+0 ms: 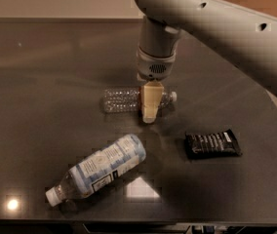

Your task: Place water bottle upright

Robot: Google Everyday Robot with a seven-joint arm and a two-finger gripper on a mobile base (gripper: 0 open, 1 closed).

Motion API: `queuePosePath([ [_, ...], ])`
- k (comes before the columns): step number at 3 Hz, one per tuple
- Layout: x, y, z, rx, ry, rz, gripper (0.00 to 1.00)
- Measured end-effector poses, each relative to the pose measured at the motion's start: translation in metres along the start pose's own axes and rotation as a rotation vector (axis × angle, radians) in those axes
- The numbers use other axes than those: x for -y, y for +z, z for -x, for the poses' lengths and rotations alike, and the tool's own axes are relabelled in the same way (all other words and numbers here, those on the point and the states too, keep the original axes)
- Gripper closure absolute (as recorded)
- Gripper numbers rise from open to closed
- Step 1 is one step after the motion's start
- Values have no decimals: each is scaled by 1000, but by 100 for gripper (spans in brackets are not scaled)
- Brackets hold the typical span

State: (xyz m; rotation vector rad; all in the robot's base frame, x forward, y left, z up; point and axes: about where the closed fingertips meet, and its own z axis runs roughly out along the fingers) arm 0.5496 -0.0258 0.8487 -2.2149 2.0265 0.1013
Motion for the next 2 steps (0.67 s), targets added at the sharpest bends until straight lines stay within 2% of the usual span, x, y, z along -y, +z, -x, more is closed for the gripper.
queuePosePath([
  [2,5,-3,-3,-30,-33,-10,64],
])
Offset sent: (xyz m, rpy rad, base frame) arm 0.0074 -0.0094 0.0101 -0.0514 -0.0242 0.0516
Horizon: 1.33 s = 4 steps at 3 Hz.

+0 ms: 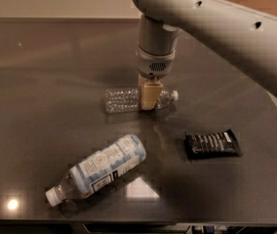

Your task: Place water bottle upright

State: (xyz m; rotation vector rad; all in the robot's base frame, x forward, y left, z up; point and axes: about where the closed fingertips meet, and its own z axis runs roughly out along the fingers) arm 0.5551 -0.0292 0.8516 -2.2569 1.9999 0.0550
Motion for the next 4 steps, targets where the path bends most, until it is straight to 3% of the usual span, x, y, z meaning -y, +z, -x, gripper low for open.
queuePosePath([
  [1,6,-17,-8,-29,-57,-72,88],
  [2,22,-46,-26,-63,-164,-215,100],
  [3,44,-75,-44,-80,-292,-355,100],
  [4,56,-96,-52,-83,-431,-447,100],
])
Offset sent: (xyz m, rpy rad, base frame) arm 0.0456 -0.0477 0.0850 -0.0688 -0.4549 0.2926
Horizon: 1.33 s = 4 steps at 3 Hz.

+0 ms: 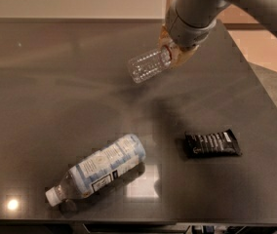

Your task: Place water bottle upright

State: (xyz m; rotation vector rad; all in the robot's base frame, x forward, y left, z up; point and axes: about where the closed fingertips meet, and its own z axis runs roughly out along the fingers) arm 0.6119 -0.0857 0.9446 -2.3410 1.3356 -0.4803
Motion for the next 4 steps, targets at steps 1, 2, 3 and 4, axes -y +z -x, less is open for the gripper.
queuePosePath([
  [1,8,-10,-6,2,-161,-53,100],
  [2,10,-15,-10,-46,-354,-104,100],
  [3,10,-14,-15,-122,-550,-159,100],
  [4,15,-15,-14,-133,-610,-175,100],
])
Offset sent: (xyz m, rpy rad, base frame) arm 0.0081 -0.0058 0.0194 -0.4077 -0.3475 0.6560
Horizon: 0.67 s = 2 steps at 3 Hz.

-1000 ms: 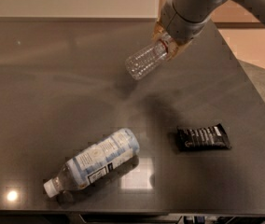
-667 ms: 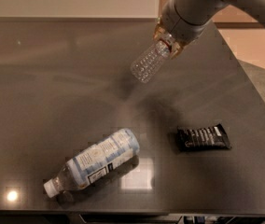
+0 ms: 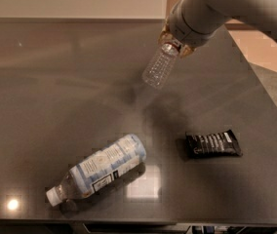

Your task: Place water bottle upright

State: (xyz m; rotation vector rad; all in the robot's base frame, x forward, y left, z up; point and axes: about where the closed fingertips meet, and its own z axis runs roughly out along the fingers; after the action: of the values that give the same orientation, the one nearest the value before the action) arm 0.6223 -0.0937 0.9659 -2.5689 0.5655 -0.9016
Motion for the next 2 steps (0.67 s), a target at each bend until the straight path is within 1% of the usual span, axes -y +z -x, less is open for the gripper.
queuePosePath([
  [1,0,0,0,1,2,2,100],
  [2,1,-3,0,-5,-31,-9,100],
])
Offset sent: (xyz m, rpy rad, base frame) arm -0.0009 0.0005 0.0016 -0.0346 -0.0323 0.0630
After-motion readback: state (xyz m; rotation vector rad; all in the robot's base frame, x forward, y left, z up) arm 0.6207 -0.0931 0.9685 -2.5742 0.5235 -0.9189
